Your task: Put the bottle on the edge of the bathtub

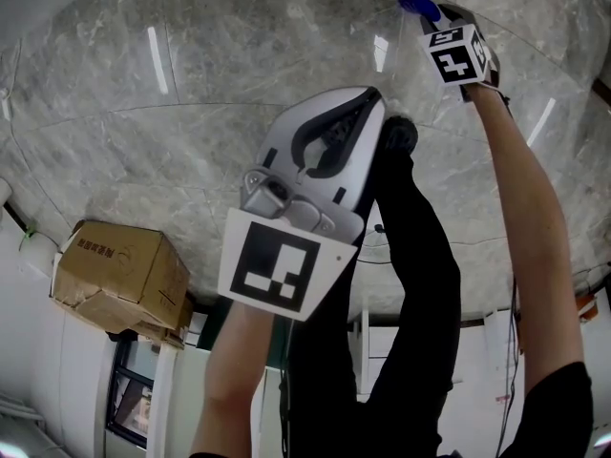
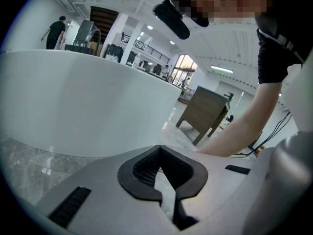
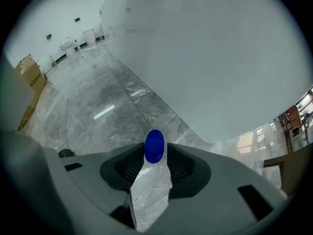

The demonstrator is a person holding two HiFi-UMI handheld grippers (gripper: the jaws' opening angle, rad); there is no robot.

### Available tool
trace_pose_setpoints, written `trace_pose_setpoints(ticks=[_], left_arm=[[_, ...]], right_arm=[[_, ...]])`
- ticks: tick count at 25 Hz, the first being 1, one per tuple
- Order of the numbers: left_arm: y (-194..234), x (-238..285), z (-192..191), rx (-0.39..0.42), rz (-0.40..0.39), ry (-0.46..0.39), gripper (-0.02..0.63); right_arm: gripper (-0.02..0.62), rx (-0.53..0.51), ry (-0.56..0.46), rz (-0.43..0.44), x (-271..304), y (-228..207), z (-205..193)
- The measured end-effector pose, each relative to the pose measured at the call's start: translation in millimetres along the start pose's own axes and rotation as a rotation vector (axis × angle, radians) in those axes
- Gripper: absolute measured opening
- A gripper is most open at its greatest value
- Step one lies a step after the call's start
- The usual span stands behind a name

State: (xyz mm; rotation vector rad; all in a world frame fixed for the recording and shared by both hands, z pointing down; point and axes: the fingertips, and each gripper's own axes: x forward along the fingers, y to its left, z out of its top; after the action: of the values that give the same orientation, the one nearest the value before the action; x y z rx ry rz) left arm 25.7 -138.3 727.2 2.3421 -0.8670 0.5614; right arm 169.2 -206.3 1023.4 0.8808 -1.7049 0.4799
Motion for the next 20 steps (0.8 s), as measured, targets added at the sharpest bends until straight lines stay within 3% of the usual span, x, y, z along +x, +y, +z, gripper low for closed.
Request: trace_pose_setpoints(ticks=[6,13,20], left_arm=[[-26,-27,42,-0.018,0.042,-0.062,0.009],[-80,-108,116,-0.058,0.131,-0.114,0.009],[-126,-201,191,-0.033,0.181,-0.188,0.009]], right_arm=[[0.147,0.000,-0.041,0.021,-67,0,19],[0.146,-0.037,-0.131,0.092,-223,15,49],[0.126,0.112,-0.208,0.083,-366,16,50]])
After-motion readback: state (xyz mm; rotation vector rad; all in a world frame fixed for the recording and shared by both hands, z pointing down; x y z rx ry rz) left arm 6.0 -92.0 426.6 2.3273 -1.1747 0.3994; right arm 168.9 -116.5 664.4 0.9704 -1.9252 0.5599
